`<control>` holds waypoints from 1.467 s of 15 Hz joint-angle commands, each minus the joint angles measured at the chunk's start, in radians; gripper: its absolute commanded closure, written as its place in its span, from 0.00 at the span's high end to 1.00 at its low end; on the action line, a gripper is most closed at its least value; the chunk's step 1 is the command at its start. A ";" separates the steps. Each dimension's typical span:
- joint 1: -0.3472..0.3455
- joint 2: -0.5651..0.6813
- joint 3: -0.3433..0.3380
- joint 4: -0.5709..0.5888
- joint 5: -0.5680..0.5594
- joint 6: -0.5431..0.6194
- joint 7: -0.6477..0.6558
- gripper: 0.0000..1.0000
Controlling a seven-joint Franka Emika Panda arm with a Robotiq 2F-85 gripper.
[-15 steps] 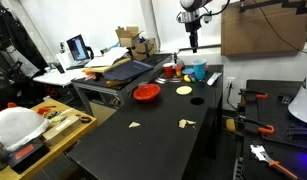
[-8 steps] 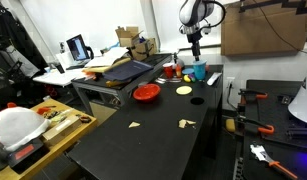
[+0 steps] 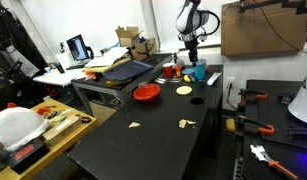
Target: Move the cup to the left
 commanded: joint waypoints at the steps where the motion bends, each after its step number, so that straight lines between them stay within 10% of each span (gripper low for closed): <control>1: -0.031 0.032 0.035 0.023 0.034 -0.014 -0.036 1.00; 2: -0.035 0.039 0.039 0.025 0.035 -0.014 -0.034 0.75; 12: -0.041 0.032 0.022 0.013 0.009 0.019 0.027 0.05; 22: 0.039 -0.185 -0.019 -0.156 -0.138 0.092 0.212 0.01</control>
